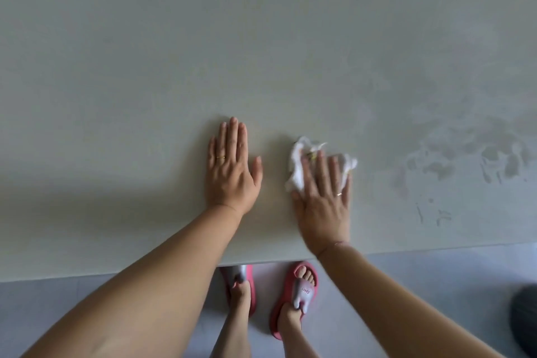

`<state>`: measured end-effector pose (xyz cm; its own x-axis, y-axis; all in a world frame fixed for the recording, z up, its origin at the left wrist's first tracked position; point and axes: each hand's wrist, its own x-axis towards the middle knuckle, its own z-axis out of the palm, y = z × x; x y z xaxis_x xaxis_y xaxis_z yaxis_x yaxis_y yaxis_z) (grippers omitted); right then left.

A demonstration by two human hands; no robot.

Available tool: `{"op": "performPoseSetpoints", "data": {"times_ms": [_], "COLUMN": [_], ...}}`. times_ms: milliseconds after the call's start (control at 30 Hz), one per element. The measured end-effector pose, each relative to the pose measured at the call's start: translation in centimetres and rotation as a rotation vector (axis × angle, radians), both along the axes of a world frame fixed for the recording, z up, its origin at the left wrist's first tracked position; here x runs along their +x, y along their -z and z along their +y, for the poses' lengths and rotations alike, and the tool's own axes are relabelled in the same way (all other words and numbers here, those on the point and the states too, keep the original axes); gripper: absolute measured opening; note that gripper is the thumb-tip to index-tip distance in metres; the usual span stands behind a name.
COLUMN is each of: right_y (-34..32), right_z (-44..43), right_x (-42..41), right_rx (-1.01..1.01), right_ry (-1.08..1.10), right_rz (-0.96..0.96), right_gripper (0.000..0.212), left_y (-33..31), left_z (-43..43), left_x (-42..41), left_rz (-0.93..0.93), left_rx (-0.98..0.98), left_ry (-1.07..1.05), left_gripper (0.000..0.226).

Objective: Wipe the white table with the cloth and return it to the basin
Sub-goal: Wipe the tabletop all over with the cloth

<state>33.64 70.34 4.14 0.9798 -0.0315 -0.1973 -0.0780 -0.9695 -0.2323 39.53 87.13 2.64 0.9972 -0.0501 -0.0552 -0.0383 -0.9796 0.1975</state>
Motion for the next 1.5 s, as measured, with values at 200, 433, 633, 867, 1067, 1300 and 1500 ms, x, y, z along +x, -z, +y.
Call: {"op": "performPoseSetpoints", "data": {"times_ms": [200, 433, 633, 867, 1067, 1300, 1500], "right_y": [0.0, -0.7, -0.3, -1.1, -0.9, -1.2, -0.9], "right_z": [-3.3, -1.1, 0.2, -8.8, -2.6, -13.0, -5.6], "right_x": [-3.2, -5.4, -9.3, -7.6, -9.7, -6.6, -6.9], "right_rx": [-0.051, 0.033, -0.024, 0.024, 0.059, 0.009, 0.026], "right_ry": [-0.579, 0.113, -0.503, -0.017, -0.128, 0.032, 0.117], "right_rz": [-0.053, 0.056, -0.009, 0.047, 0.088, 0.124, 0.127], "right_gripper": [0.056, 0.063, 0.060, 0.058, 0.058, 0.058, 0.061], "left_y": [-0.6, -0.9, -0.4, -0.2, -0.4, -0.7, -1.0], "left_z": [0.2, 0.0, 0.2, -0.2, -0.3, -0.4, -0.6], "left_x": [0.2, -4.0, -4.5, -4.6, -4.7, -4.6, -4.6], "left_rz": [0.063, 0.034, 0.033, 0.070, 0.090, 0.104, 0.123], "left_rx": [-0.038, -0.078, -0.039, -0.002, 0.017, 0.019, 0.019], "left_ry": [0.020, -0.112, -0.082, -0.100, -0.090, -0.097, -0.099], "left_gripper": [0.065, 0.067, 0.065, 0.066, 0.067, 0.070, 0.073]}}
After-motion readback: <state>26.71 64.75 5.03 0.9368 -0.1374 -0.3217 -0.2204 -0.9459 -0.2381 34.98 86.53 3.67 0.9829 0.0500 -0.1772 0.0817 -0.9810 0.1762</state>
